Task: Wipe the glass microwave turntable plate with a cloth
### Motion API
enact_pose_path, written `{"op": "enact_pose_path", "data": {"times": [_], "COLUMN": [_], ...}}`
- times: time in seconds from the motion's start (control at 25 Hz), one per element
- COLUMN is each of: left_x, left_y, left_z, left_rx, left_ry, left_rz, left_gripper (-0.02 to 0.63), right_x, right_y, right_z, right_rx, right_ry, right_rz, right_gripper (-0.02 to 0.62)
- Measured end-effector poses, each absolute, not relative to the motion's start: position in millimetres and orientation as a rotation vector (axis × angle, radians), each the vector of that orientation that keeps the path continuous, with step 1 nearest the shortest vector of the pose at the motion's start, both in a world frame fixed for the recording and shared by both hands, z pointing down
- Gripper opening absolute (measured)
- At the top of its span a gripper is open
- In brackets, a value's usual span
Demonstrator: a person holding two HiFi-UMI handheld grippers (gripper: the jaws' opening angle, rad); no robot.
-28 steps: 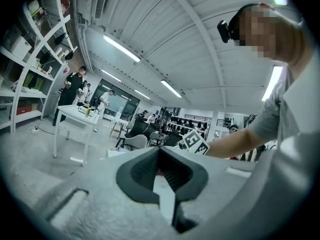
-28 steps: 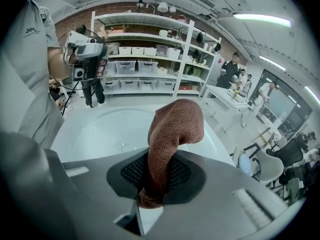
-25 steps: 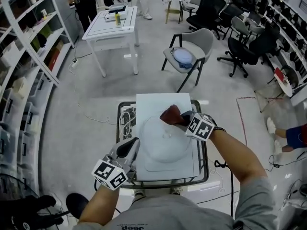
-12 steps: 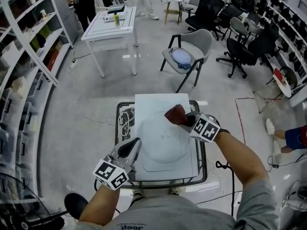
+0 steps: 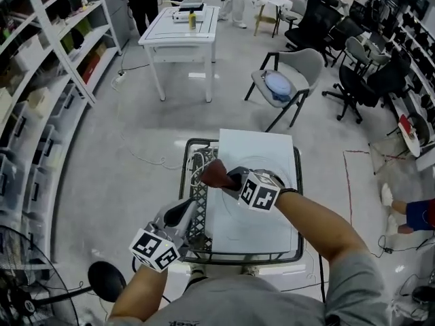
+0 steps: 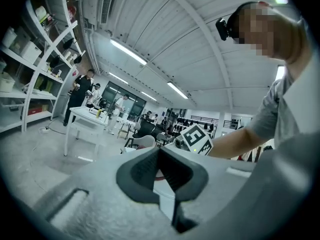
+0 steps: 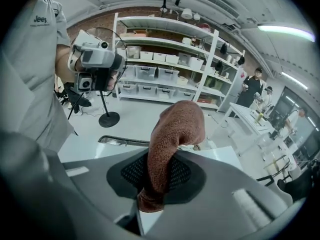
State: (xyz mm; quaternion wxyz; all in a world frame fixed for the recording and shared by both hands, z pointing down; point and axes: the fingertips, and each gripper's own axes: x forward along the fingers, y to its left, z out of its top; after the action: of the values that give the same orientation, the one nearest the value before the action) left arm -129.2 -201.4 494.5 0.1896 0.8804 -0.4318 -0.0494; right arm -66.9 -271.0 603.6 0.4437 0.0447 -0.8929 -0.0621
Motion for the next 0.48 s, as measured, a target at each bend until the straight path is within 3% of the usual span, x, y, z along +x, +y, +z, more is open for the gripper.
{"op": "enact_pose_path", "data": {"times": [0.24,0.48], "left_x": [-147,-122], "left_y": [-197,-205], "left_z": [502,498], "left_rx": [2.454,2.472], "left_ry": [-1.236,-1.197], "left_rz": [-0.124,-0.118], "left_gripper": [-0.002,-0.002], "right_x": [-66,-14], "right_y": [-275,-282], "right_z": [612,609], "right_rx": [0.121,0.192], "right_ry": [-2.205,-2.183], "right_rz": [-0.135,-0.101], "right_gripper": [0.064,0.064]}}
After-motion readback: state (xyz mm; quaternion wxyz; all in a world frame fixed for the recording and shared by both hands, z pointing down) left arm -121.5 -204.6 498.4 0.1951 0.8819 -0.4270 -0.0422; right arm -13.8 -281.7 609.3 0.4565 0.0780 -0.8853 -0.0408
